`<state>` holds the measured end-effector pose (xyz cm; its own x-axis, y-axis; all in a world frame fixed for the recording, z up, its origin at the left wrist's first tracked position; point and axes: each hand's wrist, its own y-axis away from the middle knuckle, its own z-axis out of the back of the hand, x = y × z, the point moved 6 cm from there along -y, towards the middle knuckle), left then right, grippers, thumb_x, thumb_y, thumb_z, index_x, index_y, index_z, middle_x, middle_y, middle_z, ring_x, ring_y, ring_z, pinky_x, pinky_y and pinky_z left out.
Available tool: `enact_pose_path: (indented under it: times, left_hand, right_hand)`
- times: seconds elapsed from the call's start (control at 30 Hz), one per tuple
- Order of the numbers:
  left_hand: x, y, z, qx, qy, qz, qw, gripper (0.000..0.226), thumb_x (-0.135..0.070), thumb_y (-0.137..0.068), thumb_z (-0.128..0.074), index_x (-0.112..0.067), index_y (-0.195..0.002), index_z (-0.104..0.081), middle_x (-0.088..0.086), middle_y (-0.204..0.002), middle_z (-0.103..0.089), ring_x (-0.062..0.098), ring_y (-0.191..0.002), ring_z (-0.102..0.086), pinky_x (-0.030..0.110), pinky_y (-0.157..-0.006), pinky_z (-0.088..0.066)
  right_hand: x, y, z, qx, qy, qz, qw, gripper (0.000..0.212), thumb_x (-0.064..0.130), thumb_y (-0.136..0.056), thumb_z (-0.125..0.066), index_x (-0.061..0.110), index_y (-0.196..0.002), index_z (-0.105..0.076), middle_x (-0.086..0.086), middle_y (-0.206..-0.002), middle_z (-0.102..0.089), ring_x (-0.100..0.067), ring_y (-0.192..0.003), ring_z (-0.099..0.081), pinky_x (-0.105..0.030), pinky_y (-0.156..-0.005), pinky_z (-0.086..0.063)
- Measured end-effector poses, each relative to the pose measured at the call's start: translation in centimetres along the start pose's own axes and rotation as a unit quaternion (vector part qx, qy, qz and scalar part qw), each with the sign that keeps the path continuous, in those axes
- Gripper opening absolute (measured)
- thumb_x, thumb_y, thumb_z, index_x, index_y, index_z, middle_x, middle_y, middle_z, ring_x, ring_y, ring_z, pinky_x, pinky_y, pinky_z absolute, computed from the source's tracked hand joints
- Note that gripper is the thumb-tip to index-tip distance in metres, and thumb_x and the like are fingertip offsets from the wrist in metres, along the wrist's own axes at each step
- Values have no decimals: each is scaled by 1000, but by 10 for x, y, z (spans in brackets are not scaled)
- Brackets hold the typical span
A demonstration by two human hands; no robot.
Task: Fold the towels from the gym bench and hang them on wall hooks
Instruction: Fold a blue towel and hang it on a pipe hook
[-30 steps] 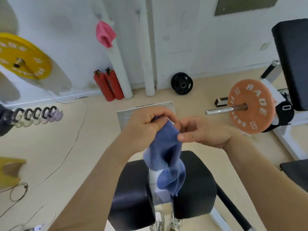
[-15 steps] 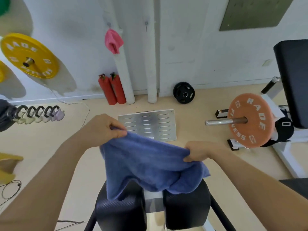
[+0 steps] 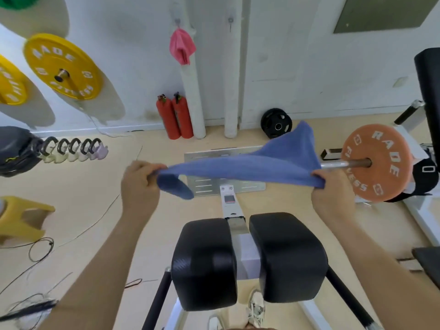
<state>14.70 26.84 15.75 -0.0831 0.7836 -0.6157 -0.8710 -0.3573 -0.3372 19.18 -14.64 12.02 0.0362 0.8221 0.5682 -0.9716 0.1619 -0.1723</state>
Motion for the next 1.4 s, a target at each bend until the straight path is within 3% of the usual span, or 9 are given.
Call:
enact_pose_path:
  times: [0.23, 0.33, 0.47, 0.73, 0.83, 0.9, 1.03, 1.27, 1.4]
  left_hand:
    - [97, 146, -80, 284, -72, 113, 949, 30, -2, -83, -57, -21, -95, -76, 0, -102, -71, 23, -100, -63, 21, -80, -39]
    - [107, 180, -93, 330, -70, 153, 929, 27, -11, -87, -55, -26, -96, -75, -4, -102, -72, 21, -100, -63, 21, -80, -43]
    - [109, 193, -97, 331, -42, 217, 917, 26, -14, -86, -53, -27, -94, -74, -2, -93, -73, 23, -90, -65, 27, -80, -49]
    - [130, 217, -90, 178, 135, 456, 861, 32, -25, -77, -61, -3, -54, -57, 17, -54, -55, 26, -55, -46, 37, -59, -40]
    - [133, 222, -89, 148, 91, 478, 861, 26, -18, -80, -61, -2, -59, -62, 18, -65, -65, 27, -58, -52, 36, -62, -46]
    - [128, 218, -91, 152, 67, 457, 874, 9, -7, -75, -60, -9, -71, -68, 9, -76, -67, 28, -72, -60, 34, -70, -48]
    - [119, 194, -95, 113, 55, 393, 911, 47, 9, -67, -48, -21, -102, -59, 13, -99, -56, 26, -71, -58, 28, -61, -44]
    - [146, 230, -108, 58, 231, 627, 742, 19, 2, -80, -65, -5, -97, -60, 17, -96, -61, 32, -77, -58, 35, -73, -51]
    - [132, 199, -96, 77, 107, 488, 863, 36, 10, -71, -50, -20, -78, -69, 8, -93, -69, 29, -82, -62, 35, -79, -53]
  right_hand:
    - [-80, 125, -90, 211, 53, -211, 953, 39, 13, -91, -41, 20, -123, -62, -12, -116, -65, -36, -100, -58, -35, -79, -47]
    - [-83, 155, -111, 279, 24, -261, 924, 39, 13, -96, -35, 20, -129, -55, -11, -97, -66, -29, -77, -56, -32, -66, -43]
    - [-82, 183, -120, 179, -259, -465, 828, 34, 6, -96, -36, 15, -120, -59, -14, -85, -66, -29, -73, -63, -31, -59, -51]
    - [-82, 195, -119, 22, -392, -545, 740, 9, 7, -87, -63, 15, -87, -58, -5, -112, -58, -25, -104, -57, -39, -94, -49]
    - [-80, 197, -115, -8, -330, -538, 776, 16, -1, -84, -61, 13, -78, -66, -9, -112, -61, -28, -103, -57, -40, -91, -50]
    - [-70, 191, -110, 25, -204, -462, 863, 27, -5, -83, -53, 10, -97, -71, -10, -120, -62, -29, -102, -57, -37, -85, -48]
    - [-26, 168, -111, 97, -76, -205, 971, 46, 15, -87, -52, 13, -133, -52, -11, -133, -51, -32, -119, -51, -43, -90, -47]
    - [-40, 171, -129, 232, 73, -145, 959, 74, -2, -84, -49, 17, -150, -22, -4, -153, -24, -30, -124, -42, -42, -85, -47]
    - [-25, 166, -137, 237, 115, -53, 963, 51, 7, -90, -49, 12, -140, -45, -5, -143, -42, -28, -131, -36, -45, -100, -37]
